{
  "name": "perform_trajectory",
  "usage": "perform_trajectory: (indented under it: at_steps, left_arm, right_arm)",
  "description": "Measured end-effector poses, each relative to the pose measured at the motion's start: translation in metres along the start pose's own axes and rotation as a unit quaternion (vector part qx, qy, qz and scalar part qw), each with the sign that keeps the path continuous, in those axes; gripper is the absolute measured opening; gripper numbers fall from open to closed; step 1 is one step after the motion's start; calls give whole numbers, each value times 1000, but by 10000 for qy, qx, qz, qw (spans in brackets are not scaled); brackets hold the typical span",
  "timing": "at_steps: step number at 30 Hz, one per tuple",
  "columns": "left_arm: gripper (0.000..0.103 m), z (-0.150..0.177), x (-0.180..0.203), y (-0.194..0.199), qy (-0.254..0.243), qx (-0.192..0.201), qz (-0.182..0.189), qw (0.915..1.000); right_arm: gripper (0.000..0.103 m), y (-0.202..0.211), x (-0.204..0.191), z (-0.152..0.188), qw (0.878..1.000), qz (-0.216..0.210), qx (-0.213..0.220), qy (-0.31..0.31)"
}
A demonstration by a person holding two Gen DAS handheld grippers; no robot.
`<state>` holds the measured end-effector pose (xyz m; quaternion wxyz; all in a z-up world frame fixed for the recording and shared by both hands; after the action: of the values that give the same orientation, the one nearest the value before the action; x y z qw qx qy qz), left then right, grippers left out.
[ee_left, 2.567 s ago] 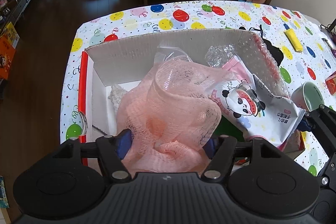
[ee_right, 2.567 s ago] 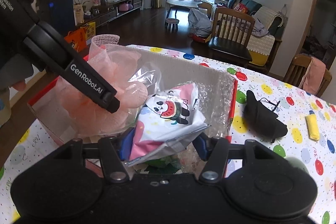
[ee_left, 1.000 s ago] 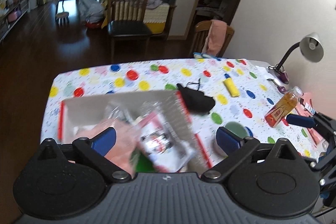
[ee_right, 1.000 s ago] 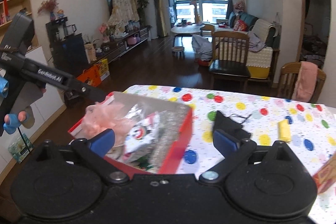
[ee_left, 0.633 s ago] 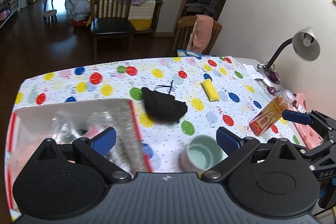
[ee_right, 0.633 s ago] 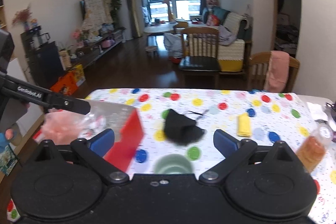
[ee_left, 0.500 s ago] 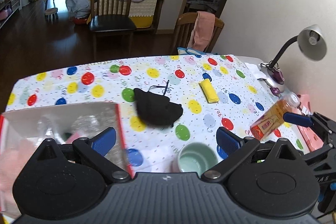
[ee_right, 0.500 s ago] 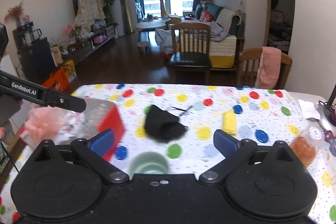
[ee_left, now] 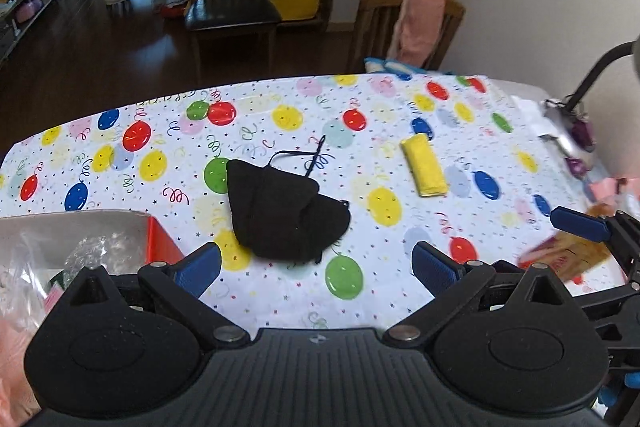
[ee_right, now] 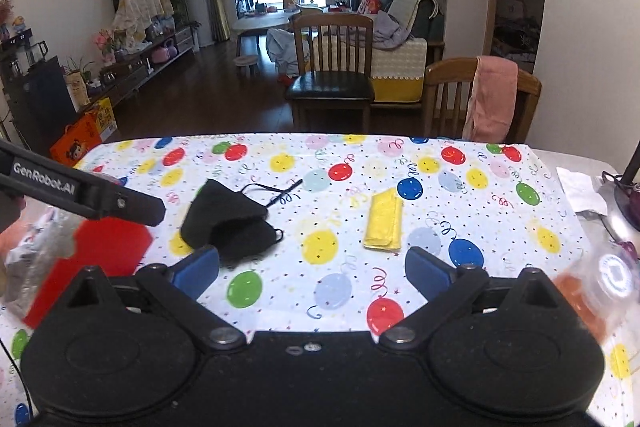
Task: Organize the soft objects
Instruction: 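Withdraw both tools from the box toward the black mask and yellow cloth, then grasp the black face mask with the left gripper while the right gripper grasps the yellow cloth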
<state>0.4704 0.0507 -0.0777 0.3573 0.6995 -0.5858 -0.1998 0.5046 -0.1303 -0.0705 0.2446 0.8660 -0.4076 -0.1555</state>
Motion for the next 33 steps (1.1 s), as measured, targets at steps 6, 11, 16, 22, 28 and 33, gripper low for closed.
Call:
perform_trajectory:
  at_steps: [6,11,16,22,28,33]
  left_arm:
    - [102,-6,0,-39,155,-131,-209,9996]
    - [102,-7,-4,-71,328,-337,-421,9980]
    - [102,-6,-8,-92,504,-435,-529,9964]
    - [102,-3,-15,-118,604,-611,-711,9938]
    - [101,3,-21,-133,555,-649,-808,9931]
    - [101,9,-25,-143,597,-733,-862,9918]
  right_arm:
    - [97,-35,14,7,9998,11,-169,-50]
    - [95,-69,28,9,9993,221,-269,-117]
    - [90,-102,41,17,9982,370,-446,-125]
    - [85,-132,55,19,9969,538,-556,-151]
    - [82,-156,67,19,9956,651,-647,-183]
    - [75,-171,73,18,9955,686,-642,-147]
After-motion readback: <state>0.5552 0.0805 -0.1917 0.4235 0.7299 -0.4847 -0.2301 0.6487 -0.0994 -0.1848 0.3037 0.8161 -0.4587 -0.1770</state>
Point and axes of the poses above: each gripper's, at about its wrist camera, not at the fingertips, and y roughly against the way its jaws point, x to its right, z to its underside, the point moved 3 cm from there along -y, roughly the way its jaws point, and after that the axes turned 8 degrees about x, right-handed, at the moved point
